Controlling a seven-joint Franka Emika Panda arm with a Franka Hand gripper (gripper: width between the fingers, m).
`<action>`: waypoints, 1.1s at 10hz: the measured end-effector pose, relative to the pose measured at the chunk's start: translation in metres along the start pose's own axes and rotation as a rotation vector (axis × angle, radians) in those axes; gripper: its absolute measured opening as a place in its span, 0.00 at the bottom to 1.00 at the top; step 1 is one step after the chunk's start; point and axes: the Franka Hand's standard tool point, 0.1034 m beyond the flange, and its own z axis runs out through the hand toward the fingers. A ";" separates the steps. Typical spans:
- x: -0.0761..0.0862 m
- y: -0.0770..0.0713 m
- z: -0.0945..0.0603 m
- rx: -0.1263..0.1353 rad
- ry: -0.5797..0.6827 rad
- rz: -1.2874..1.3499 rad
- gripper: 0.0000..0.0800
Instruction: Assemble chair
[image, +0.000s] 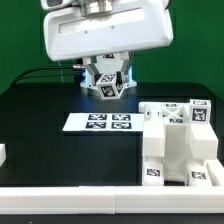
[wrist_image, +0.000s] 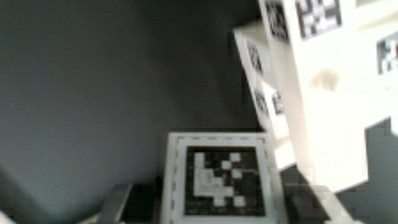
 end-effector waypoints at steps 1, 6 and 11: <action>-0.001 0.002 0.001 -0.010 0.065 -0.010 0.36; -0.020 -0.053 0.005 -0.017 0.159 -0.274 0.36; -0.030 -0.063 0.015 -0.022 0.189 -0.307 0.36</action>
Offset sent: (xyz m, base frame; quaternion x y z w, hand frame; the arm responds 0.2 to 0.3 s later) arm 0.0172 0.0255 0.0123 -0.1082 0.0565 -0.2321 0.9650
